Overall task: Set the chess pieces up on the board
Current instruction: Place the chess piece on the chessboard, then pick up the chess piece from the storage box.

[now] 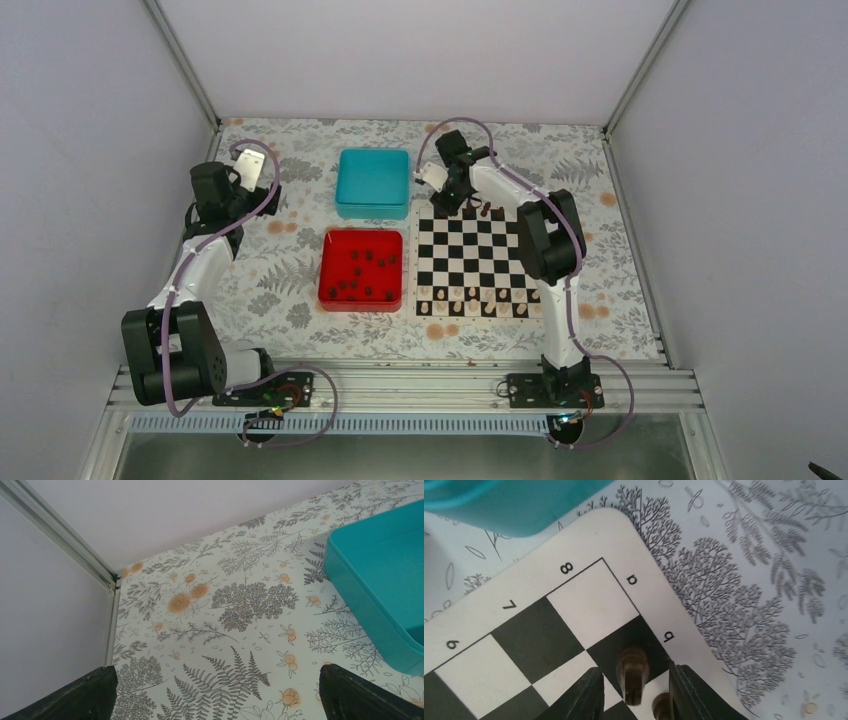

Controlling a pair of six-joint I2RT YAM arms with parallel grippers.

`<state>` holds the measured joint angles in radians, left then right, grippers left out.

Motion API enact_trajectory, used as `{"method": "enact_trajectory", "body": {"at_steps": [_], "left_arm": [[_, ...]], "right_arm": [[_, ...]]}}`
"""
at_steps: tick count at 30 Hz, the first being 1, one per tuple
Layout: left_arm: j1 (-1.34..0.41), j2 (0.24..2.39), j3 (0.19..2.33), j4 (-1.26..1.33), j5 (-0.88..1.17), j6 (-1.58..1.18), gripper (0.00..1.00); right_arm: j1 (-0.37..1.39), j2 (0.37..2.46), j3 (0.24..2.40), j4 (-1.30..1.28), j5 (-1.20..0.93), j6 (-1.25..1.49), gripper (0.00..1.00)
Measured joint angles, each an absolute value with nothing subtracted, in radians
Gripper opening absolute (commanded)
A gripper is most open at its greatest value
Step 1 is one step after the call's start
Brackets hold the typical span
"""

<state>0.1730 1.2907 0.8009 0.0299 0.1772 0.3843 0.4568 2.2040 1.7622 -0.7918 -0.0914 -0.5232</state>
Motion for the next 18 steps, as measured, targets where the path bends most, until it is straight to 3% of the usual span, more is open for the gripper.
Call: {"method": "enact_trajectory", "body": {"at_steps": [8, 18], "left_arm": [[0.174, 1.291, 0.801, 0.030, 0.177, 0.384, 1.00], [0.179, 1.291, 0.800, 0.030, 0.178, 0.384, 1.00]], "right_arm": [[0.508, 2.170, 1.939, -0.873, -0.083, -0.526, 0.39], [0.866, 2.111, 1.961, -0.942, -0.116, -0.561, 0.38]]}}
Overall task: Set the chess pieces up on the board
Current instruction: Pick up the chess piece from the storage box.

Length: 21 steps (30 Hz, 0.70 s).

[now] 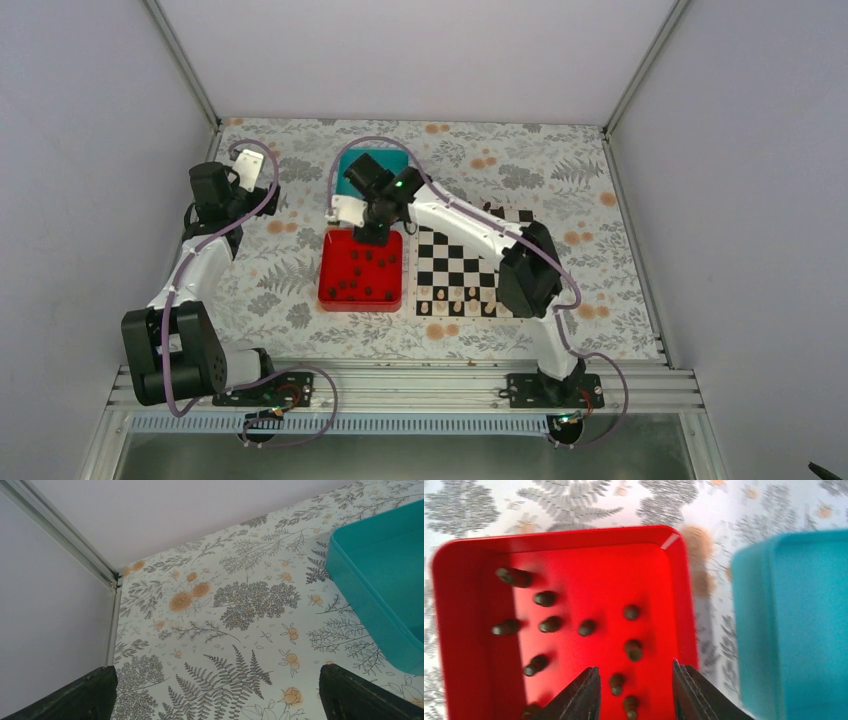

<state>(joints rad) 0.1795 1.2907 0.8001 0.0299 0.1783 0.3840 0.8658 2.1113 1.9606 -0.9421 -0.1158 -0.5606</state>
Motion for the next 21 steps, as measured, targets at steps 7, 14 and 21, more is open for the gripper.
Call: {"method": "enact_trajectory", "body": {"at_steps": [7, 14, 21], "left_arm": [[0.181, 1.291, 0.800, 0.030, 0.186, 0.384, 1.00], [0.184, 1.291, 0.795, 0.032, 0.192, 0.383, 1.00], [0.186, 1.291, 0.794, 0.036, 0.193, 0.383, 1.00]], "right_arm": [[0.908, 2.162, 1.960, -0.956, -0.125, -0.569, 0.38], [0.893, 2.235, 1.948, -0.962, -0.091, -0.577, 0.39], [0.895, 2.261, 1.948, -0.960, -0.092, -0.583, 0.39]]}}
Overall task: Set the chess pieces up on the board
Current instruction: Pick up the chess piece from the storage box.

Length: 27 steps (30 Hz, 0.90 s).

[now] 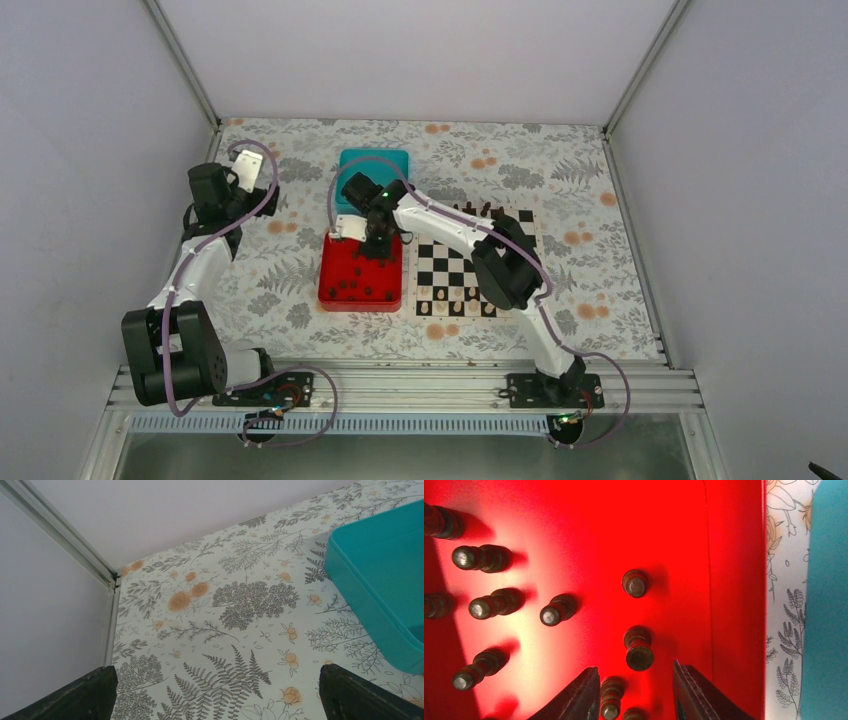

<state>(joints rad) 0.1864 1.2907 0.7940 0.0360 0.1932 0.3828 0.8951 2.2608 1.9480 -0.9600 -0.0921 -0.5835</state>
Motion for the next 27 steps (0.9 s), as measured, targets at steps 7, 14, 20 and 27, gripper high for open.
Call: {"method": "enact_trajectory", "body": {"at_steps": [7, 14, 20, 27], "left_arm": [[0.190, 1.291, 0.793, 0.036, 0.194, 0.383, 1.00], [0.194, 1.290, 0.793, 0.036, 0.195, 0.382, 1.00], [0.196, 1.289, 0.786, 0.036, 0.196, 0.382, 1.00], [0.196, 1.289, 0.785, 0.037, 0.196, 0.382, 1.00]], "right_arm": [[0.895, 2.289, 1.948, -0.951, -0.092, -0.584, 0.39], [0.895, 2.318, 1.948, -0.928, -0.092, -0.585, 0.33], [0.895, 2.337, 1.948, -0.911, -0.091, -0.598, 0.16], [0.894, 2.339, 1.948, -0.908, -0.092, -0.597, 0.06]]}}
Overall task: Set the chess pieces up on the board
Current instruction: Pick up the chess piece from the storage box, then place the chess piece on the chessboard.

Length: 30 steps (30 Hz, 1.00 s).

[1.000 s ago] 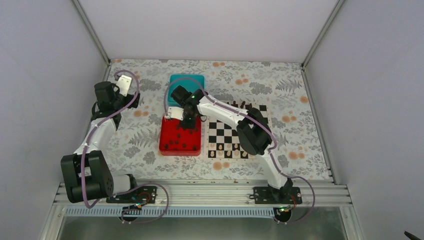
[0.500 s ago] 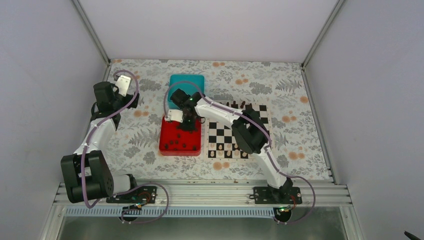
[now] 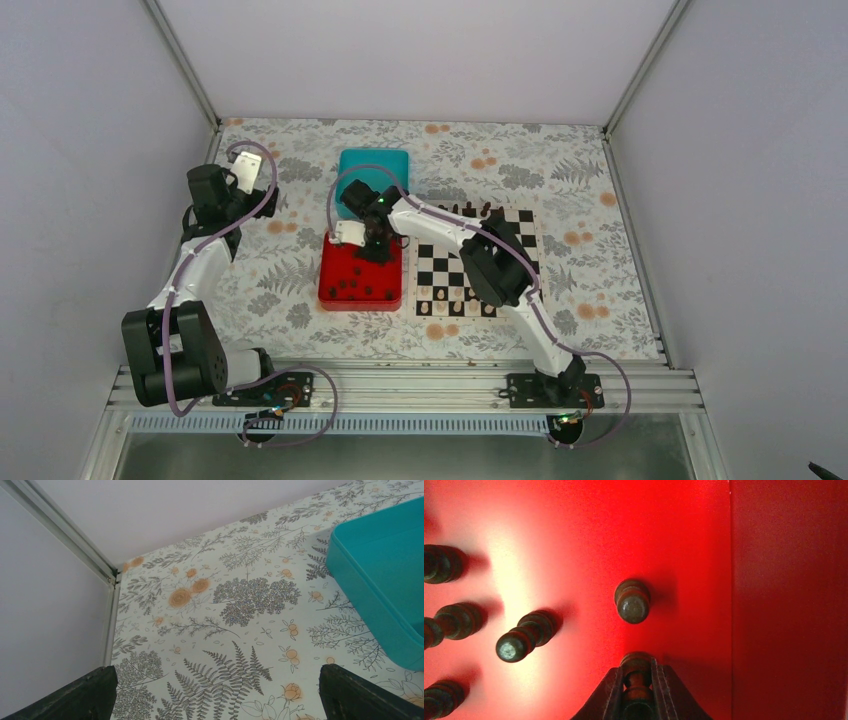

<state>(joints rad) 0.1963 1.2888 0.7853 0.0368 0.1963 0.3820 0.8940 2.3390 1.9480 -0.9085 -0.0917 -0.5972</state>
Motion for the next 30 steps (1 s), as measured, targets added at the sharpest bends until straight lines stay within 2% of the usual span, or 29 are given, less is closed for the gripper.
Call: {"method": "enact_trajectory", "body": {"at_steps": [9, 16, 22, 30], "left_arm": [[0.197, 1.289, 0.785, 0.037, 0.197, 0.381, 1.00], [0.200, 1.289, 0.785, 0.037, 0.197, 0.381, 1.00], [0.200, 1.289, 0.785, 0.037, 0.197, 0.381, 1.00], [0.200, 1.284, 0.785, 0.036, 0.199, 0.381, 1.00]], "right_arm": [[0.883, 2.318, 2.011, -0.966, -0.096, -0.598, 0.04], [0.841, 2.202, 2.126, -1.065, -0.091, -0.609, 0.04], [0.714, 2.115, 2.145, -1.117, -0.076, -0.634, 0.06], [0.536, 2.156, 2.126, -1.115, -0.065, -0.659, 0.06]]}}
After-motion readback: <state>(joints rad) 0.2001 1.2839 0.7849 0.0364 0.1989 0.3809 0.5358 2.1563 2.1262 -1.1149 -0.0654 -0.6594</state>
